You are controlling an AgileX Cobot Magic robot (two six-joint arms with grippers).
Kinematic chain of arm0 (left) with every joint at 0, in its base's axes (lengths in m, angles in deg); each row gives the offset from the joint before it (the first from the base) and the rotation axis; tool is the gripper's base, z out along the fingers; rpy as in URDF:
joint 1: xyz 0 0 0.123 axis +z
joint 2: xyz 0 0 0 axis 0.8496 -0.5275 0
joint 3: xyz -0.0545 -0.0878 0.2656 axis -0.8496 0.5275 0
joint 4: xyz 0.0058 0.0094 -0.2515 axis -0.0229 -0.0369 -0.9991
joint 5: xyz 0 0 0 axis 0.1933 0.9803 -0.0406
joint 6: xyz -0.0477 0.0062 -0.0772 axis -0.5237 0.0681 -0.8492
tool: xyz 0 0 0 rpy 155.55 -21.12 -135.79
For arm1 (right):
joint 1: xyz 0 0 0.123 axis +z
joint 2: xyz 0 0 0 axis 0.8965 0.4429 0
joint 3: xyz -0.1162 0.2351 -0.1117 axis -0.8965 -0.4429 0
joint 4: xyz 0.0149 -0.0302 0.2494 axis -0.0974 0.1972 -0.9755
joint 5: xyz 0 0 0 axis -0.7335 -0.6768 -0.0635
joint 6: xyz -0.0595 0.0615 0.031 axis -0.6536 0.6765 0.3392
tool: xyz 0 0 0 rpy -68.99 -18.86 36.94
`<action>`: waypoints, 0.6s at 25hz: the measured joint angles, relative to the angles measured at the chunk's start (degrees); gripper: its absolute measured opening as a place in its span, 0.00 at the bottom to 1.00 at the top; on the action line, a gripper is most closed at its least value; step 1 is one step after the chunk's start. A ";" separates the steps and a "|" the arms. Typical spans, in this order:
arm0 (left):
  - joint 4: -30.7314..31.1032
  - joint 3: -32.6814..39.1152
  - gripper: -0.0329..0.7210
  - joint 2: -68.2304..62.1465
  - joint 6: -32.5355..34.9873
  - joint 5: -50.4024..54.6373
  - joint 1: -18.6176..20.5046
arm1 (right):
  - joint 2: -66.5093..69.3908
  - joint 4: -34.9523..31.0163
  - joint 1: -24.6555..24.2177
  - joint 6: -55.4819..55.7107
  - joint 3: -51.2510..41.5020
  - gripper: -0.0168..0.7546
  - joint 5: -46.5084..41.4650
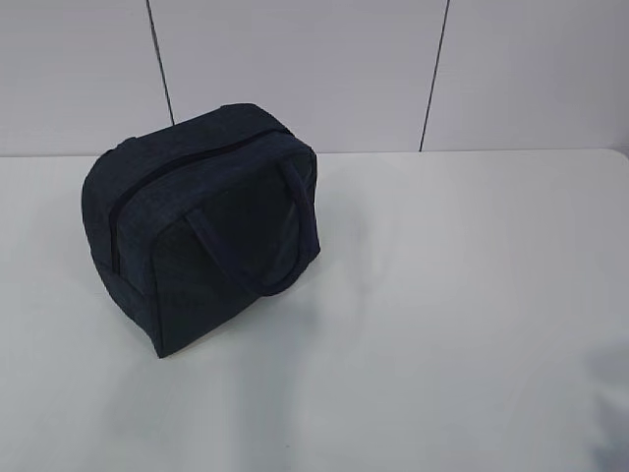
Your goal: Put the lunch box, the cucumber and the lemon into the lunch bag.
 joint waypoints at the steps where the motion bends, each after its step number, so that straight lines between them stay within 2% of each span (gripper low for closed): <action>1: 0.00 0.00 0.69 1.64 0.00 0.00 0.12 | -0.83 0.00 0.00 0.00 0.00 0.77 0.00; 15: -0.13 0.27 0.69 2.50 0.00 0.16 0.20 | -1.88 0.00 0.00 0.00 0.00 0.77 -0.10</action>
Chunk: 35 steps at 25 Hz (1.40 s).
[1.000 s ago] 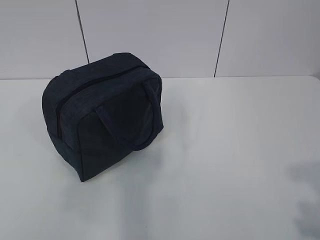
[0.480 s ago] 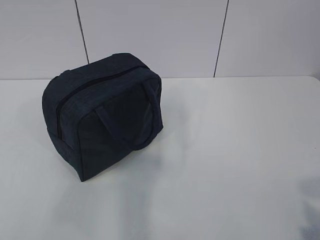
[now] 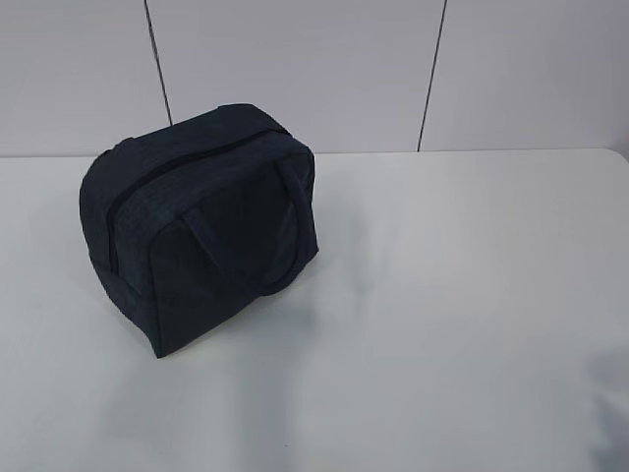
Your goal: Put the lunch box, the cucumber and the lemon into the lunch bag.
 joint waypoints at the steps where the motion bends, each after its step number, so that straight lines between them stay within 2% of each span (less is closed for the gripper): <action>1: 0.00 0.00 0.69 0.00 0.00 0.00 0.00 | 0.00 0.00 0.00 0.00 0.00 0.77 0.00; 24: -0.08 0.00 0.66 0.00 0.00 0.00 0.00 | 0.00 0.00 0.00 0.00 0.00 0.77 0.00; 35: -0.08 0.00 0.62 0.00 0.00 0.00 0.00 | 0.00 0.00 0.00 0.00 0.00 0.77 0.00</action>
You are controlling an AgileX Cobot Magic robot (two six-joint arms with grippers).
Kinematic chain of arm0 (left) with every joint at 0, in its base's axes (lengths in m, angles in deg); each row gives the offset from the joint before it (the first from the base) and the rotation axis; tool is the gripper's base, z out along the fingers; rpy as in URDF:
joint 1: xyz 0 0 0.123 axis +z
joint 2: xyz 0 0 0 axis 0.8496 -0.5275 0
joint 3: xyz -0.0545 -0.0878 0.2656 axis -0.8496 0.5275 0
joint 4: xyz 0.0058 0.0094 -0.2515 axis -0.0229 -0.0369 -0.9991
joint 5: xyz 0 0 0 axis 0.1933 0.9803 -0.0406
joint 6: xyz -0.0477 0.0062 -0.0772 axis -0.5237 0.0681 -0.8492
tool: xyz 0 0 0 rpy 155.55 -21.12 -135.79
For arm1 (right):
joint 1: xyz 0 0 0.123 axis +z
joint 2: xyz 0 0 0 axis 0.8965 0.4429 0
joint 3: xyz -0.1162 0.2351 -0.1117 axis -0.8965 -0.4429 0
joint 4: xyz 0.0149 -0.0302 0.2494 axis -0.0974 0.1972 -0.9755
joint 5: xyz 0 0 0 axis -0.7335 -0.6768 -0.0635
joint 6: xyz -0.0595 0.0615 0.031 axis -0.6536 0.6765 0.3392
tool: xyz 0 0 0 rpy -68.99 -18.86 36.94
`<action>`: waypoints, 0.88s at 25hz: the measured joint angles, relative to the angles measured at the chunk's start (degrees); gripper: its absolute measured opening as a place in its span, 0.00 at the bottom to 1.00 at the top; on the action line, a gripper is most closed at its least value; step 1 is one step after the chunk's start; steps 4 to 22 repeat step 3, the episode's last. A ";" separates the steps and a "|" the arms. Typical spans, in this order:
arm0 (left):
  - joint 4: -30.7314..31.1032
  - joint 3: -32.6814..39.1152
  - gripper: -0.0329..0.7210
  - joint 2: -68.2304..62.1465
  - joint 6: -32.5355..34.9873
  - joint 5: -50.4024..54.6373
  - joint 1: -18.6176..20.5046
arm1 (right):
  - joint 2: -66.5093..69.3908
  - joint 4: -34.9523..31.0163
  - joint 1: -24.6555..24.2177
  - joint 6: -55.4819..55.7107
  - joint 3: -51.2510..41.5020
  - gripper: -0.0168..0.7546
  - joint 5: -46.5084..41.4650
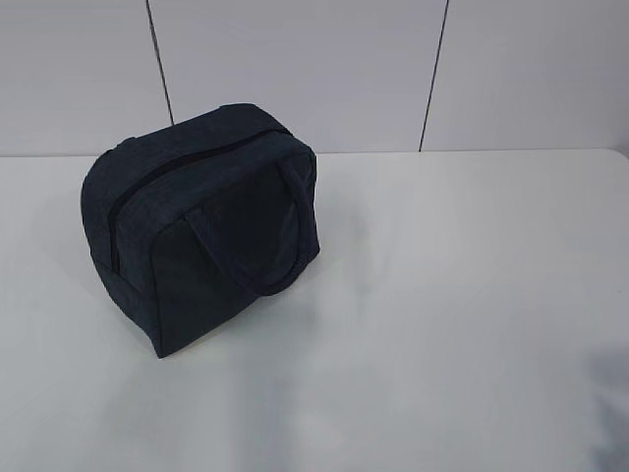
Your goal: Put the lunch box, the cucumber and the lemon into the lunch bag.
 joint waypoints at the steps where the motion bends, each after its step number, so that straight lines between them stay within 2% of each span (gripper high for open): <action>1: 0.00 0.00 0.62 0.00 0.00 0.00 0.00 | 0.00 0.00 0.00 0.00 0.00 0.77 0.00; 22: 0.00 0.00 0.62 0.00 0.00 0.00 0.00 | 0.00 0.00 0.00 0.00 0.00 0.77 0.00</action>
